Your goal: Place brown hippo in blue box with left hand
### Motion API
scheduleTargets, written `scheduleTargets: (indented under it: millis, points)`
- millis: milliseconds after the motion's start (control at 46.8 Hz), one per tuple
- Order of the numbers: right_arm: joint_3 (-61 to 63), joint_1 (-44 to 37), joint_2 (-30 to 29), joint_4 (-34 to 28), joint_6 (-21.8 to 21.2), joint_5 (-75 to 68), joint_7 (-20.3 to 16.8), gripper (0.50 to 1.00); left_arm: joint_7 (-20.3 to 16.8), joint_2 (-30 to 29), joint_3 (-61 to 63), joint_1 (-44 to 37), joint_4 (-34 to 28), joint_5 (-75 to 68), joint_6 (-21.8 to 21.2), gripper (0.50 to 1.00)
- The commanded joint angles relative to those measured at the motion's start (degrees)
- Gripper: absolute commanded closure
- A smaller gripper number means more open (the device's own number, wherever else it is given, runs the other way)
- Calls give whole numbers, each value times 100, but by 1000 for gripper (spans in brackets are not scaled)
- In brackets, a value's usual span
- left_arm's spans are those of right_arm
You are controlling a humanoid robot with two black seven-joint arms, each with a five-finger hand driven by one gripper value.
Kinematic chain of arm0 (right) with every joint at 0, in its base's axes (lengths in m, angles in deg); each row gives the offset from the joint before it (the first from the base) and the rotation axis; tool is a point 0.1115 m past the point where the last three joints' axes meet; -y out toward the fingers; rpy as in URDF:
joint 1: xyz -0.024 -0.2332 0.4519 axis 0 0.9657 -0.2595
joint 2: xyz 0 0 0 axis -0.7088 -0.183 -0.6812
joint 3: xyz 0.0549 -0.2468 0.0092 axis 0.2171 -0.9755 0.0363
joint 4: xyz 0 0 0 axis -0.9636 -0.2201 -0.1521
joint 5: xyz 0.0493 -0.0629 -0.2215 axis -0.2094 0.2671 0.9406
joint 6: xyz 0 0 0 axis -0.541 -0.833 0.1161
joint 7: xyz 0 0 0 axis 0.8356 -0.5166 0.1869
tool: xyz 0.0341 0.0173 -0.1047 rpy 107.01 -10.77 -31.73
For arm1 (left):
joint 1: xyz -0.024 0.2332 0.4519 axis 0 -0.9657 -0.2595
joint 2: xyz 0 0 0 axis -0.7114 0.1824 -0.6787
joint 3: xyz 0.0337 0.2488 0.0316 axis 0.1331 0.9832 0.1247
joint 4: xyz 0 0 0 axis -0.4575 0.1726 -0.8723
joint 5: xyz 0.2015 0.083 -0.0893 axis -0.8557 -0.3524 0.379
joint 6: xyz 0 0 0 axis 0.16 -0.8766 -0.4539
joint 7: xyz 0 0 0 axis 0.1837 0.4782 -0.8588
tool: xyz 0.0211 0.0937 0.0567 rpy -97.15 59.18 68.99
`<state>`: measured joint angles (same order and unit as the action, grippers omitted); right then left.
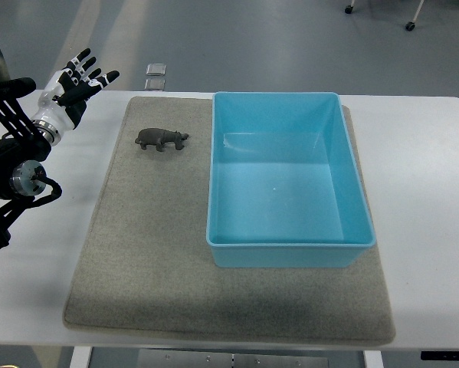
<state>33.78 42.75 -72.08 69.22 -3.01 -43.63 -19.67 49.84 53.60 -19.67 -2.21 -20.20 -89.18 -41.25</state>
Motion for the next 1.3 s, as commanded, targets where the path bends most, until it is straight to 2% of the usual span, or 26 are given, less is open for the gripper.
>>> scheduleTargets:
  millis: [0, 384, 598, 982, 1281]
  points:
    - [0, 0, 0, -1, 0, 0, 0, 564, 0, 0, 0, 0, 4, 0, 0, 504]
    - [0, 0, 0, -1, 0, 0, 0, 564, 9, -9, 0, 0, 4, 9, 97, 504]
    - [0, 0, 0, 8, 0, 0, 0, 564, 9, -26, 0, 0, -5, 27, 299, 504]
    - [0, 0, 0, 8, 0, 0, 0, 564, 0, -35, 0, 18, -40, -35, 299, 504]
    - [0, 0, 0, 8, 0, 0, 0, 564, -237, -44, 61, 0, -67, -61, 299, 506]
